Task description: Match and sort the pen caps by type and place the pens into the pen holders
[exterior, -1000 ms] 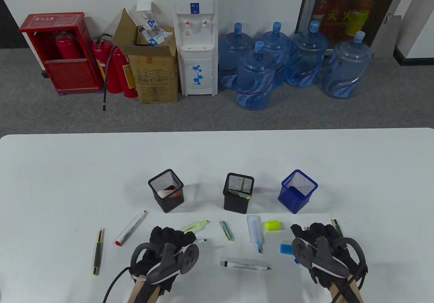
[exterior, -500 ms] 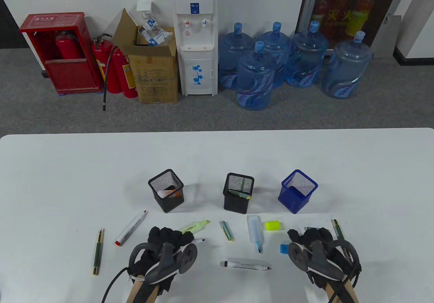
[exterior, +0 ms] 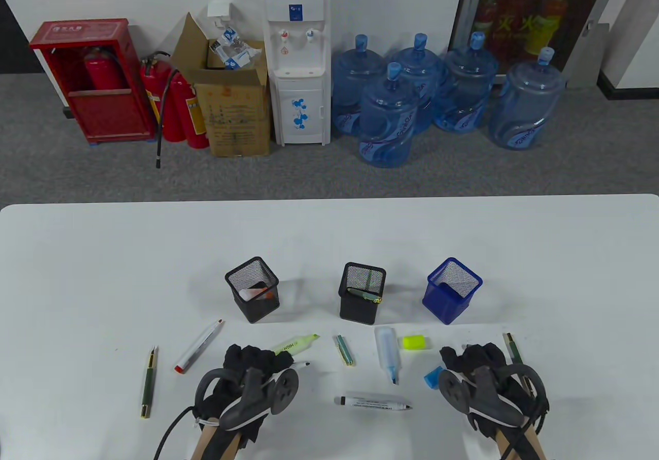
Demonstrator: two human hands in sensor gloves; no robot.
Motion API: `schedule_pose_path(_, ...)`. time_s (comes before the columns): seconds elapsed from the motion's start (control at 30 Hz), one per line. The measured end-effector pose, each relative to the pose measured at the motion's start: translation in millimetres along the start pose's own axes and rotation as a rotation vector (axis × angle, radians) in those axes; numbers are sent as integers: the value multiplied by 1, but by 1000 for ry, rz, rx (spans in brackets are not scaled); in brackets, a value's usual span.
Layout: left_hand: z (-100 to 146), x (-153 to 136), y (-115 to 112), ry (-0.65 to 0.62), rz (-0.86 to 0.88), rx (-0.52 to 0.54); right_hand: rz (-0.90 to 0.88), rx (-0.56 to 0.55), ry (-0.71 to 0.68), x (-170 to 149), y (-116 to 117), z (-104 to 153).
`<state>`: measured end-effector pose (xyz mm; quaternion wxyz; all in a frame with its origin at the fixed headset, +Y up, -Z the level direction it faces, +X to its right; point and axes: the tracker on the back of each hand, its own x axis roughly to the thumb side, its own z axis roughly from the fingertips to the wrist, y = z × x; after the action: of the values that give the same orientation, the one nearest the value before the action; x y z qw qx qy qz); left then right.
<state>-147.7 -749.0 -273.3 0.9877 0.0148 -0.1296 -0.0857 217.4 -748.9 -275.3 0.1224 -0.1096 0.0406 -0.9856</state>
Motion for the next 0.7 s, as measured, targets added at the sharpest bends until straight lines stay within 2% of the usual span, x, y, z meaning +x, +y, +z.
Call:
schedule_pose_path(0.2,3,9,15,0,121,107,-142,-119,-6,4,-21,2)
schedule_pose_path(0.3,3,18,23,-16,159,162,-157,-184,-44,27,-33,-6)
schedule_pose_path(0.47,3,24,32,-11,183,211,-66,-277,-128,76,-55,-21)
schedule_pose_path(0.53,4,25,32,0,207,242,-90,-275,-158,93,-59,-26)
schedule_pose_path(0.6,5,26,30,-12,219,229,-145,-304,-172,110,-62,-28)
schedule_pose_path(0.7,6,28,27,-24,202,230,-222,-317,-180,121,-57,-28)
